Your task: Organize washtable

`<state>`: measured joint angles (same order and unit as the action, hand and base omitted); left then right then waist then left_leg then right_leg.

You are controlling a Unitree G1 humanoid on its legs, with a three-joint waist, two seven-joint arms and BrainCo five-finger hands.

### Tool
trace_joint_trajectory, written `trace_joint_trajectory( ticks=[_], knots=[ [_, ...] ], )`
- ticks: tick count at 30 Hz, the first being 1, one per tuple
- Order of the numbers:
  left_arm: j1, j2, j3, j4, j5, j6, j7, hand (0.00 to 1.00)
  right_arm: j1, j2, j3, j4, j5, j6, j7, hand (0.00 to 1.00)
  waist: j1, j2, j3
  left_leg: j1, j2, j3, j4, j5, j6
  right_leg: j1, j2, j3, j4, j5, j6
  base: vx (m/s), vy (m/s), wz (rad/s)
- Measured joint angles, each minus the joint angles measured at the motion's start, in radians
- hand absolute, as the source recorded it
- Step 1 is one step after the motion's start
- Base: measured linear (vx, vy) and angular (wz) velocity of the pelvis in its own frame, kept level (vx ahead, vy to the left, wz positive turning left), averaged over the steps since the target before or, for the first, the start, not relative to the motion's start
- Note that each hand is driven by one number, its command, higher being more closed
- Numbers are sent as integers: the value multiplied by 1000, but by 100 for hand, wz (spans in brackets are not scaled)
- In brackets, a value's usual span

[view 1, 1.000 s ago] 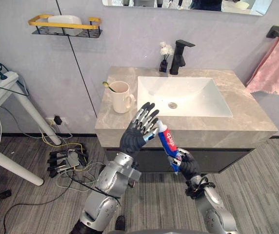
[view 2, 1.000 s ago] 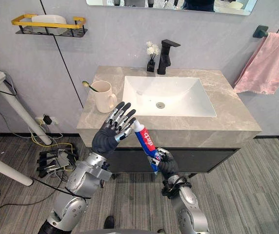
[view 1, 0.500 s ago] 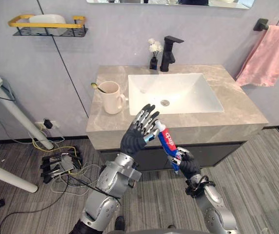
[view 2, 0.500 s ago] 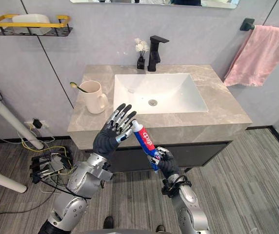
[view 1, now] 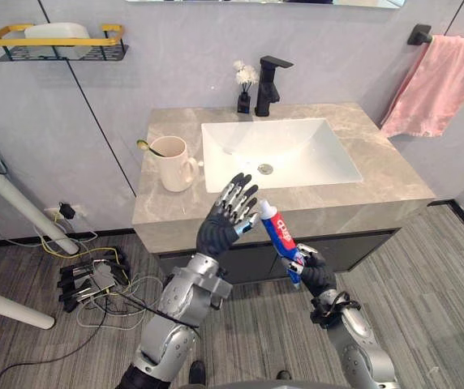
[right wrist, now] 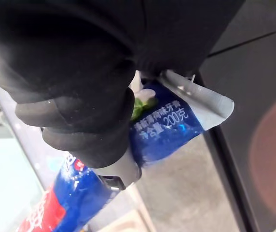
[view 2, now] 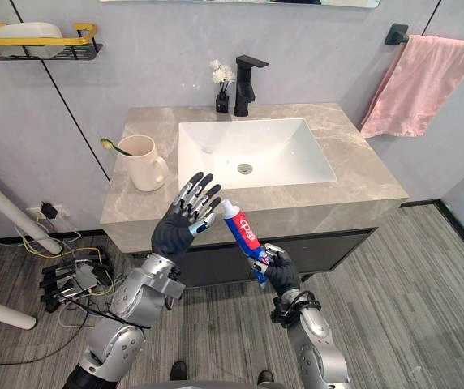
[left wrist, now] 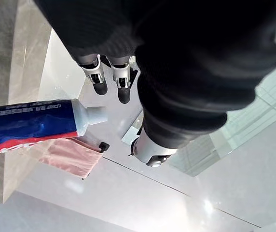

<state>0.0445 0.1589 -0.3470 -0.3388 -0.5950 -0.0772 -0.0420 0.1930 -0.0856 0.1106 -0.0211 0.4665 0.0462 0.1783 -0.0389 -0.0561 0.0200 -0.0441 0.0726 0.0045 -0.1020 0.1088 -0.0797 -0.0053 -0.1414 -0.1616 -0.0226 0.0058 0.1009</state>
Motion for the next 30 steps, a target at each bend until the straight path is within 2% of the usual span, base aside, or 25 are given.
trace_joint_trajectory(
  ticks=[19,30],
  knots=[
    [0,0,-19,79,0,1,-20,0,-11,1,-1,58,-37,-3,-27,100,0,-2,1,1,-1,-3,0,1,0,1,-1,-2,1,3,4,0,0,0],
    [28,-4,-33,87,-1,-8,-21,0,-25,15,-66,77,-45,-41,-51,100,0,-5,3,1,-1,-2,0,1,0,1,-1,-2,1,2,4,0,0,0]
  ],
)
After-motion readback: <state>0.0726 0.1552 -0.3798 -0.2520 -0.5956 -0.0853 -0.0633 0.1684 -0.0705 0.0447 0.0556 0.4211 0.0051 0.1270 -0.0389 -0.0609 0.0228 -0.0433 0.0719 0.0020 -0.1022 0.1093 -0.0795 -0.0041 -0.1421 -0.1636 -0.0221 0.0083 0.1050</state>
